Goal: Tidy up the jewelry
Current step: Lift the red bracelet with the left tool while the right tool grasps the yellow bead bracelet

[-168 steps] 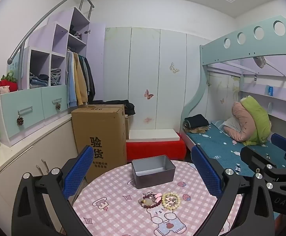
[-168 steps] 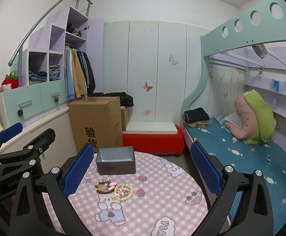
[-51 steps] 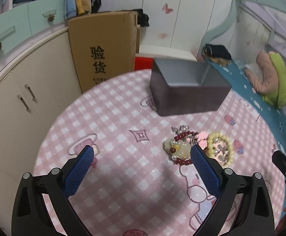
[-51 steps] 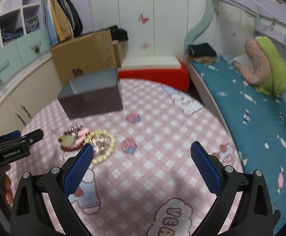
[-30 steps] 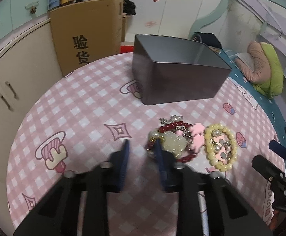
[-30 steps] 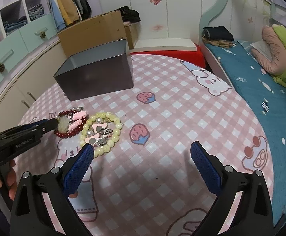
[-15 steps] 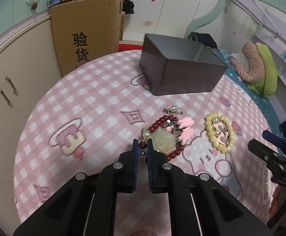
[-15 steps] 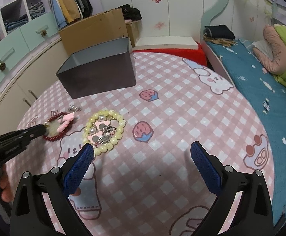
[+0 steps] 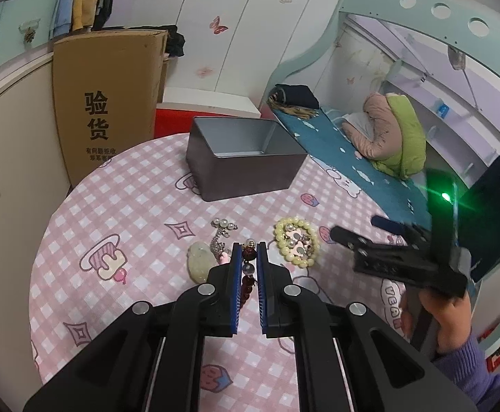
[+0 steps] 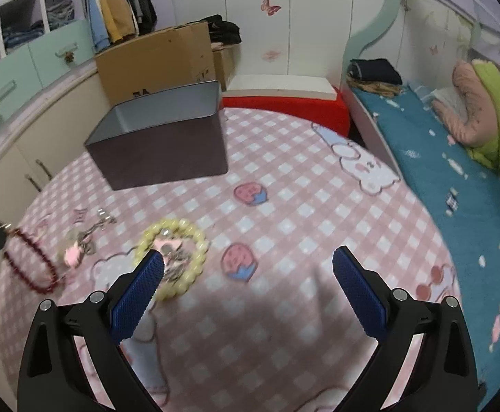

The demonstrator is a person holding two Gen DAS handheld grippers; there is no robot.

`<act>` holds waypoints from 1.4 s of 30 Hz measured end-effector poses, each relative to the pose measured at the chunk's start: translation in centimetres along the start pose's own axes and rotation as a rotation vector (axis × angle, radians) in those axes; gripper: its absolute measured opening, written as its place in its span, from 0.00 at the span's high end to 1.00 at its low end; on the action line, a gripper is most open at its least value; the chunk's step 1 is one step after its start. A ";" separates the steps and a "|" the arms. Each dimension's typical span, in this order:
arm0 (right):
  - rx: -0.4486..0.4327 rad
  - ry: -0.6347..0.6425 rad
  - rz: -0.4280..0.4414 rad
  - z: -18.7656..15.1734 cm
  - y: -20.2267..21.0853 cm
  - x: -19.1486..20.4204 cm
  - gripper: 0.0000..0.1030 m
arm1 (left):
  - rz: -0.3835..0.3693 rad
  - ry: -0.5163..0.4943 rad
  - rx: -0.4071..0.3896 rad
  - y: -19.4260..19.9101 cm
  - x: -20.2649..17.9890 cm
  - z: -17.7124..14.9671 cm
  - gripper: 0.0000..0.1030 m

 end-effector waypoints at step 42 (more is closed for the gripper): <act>0.089 0.170 0.197 1.5 0.5 4.3 0.90 | -0.079 -0.021 -0.029 1.6 -0.5 1.0 0.93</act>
Point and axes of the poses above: each gripper's, at about its wrist camera, not at the fingertips, and y roughly against the way its jaws point, x to its left, z to its top, the point moved 3 cm from there along -y, roughly the way its jaws point
